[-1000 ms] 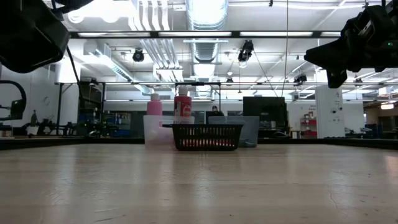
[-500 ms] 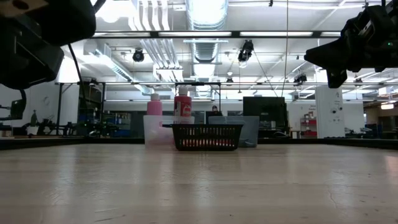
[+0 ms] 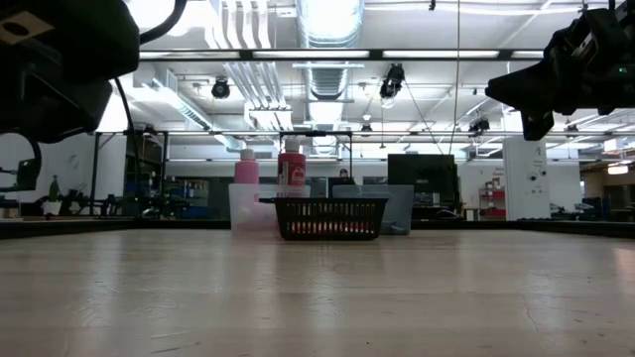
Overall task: Pick & Place Paint Supplies
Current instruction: Put the green scissors into the black bin
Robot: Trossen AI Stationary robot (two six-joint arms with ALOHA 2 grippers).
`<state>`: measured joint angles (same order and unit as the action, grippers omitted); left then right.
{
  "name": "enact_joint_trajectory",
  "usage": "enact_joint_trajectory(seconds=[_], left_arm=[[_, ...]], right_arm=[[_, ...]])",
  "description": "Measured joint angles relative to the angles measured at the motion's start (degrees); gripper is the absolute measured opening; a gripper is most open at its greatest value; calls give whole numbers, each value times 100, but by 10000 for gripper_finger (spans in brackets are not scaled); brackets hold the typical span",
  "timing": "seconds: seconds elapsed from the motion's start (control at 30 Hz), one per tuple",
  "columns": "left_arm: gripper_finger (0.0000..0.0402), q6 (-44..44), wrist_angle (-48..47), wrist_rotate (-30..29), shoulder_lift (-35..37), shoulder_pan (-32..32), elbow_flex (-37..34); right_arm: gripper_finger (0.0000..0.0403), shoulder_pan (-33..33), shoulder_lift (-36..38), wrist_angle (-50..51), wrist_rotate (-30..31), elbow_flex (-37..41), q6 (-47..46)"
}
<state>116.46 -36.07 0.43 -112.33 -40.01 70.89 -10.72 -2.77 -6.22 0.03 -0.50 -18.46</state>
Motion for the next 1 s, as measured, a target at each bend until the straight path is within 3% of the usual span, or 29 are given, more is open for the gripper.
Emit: enact_joint_trajectory(seconds=[0.27, 0.53, 1.0], left_arm=[[97, -148, -20, -17, 2, 4, 0], [9, -16, -29, -39, 2, 15, -11], [2, 58, 61, -79, 2, 70, -11]], right_arm=[[65, -2, 0, 0, -1, -1, 0], [65, -2, -1, 0, 0, 0, 0], [65, 0, 0, 0, -2, -1, 0]])
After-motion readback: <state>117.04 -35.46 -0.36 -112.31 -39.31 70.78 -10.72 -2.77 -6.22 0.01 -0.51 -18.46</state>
